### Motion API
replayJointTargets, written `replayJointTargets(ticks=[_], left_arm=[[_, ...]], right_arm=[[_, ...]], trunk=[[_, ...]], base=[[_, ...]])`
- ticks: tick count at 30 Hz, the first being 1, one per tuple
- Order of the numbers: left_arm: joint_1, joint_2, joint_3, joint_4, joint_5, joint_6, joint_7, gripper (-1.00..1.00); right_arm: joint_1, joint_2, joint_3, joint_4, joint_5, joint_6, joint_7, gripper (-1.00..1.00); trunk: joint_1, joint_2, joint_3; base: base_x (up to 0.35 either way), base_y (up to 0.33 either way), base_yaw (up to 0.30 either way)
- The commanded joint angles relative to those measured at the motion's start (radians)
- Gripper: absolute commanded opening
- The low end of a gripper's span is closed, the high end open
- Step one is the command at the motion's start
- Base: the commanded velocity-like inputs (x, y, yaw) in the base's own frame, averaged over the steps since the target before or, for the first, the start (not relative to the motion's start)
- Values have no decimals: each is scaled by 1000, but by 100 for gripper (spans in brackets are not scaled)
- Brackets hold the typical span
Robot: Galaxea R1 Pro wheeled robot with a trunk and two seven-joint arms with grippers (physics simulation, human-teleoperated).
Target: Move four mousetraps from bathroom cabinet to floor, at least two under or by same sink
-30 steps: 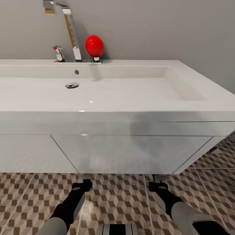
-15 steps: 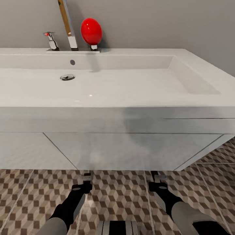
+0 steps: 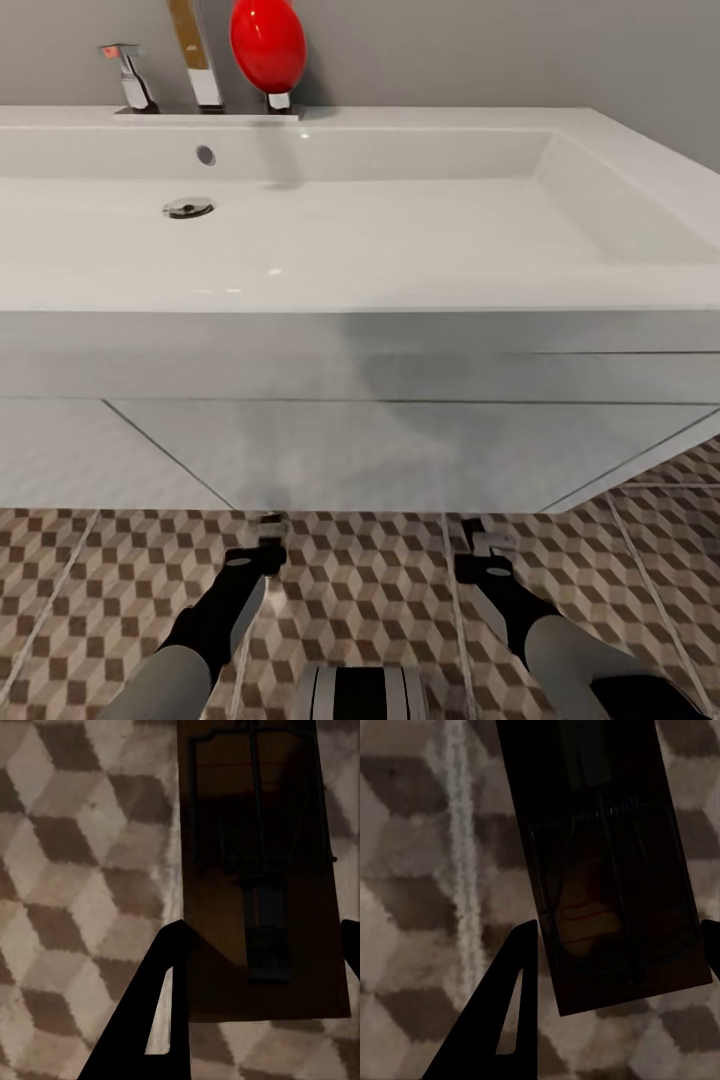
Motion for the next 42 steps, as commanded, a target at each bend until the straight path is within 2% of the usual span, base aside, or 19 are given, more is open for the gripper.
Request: replayJointTargets(ticks=[1,6,11,25,28,36,42], left_arm=[[-2,-3,4,-5,-6,5,1,-100],[-8,-11,4,-54,-8,-4,2,-100],[-9,-12,4,-81,-8,-8,3,-100],[-9,-13,1,-86,-8,-9,2,-100],[-9,-13,0,-86,-10,-9,3,-100],[-9,-14,-2,-90,-12,-8,3,-100],[-9,-34,-2,-109,-12,-3,3,-100]], right_arm=[[-1,0,7,-2,-8,3,-4,-100],[-1,-1,6,-3,-8,2,-4,-100],[-2,-1,6,-3,-8,1,-4,-100],[-13,0,6,-8,-8,1,-5,-100],[-35,7,6,-9,-9,1,-5,-100],[-46,22,6,-10,-7,-1,-5,-100],[-47,23,6,-24,-7,-3,-5,-100]], trunk=[[0,-1,-5],[2,-2,-24],[2,-2,-24],[2,-2,-24],[2,-2,-24],[2,-2,-24],[2,-2,-24]], base=[[0,0,0],[0,0,0],[0,0,0],[0,0,0],[0,0,0],[0,0,0],[0,0,0]])
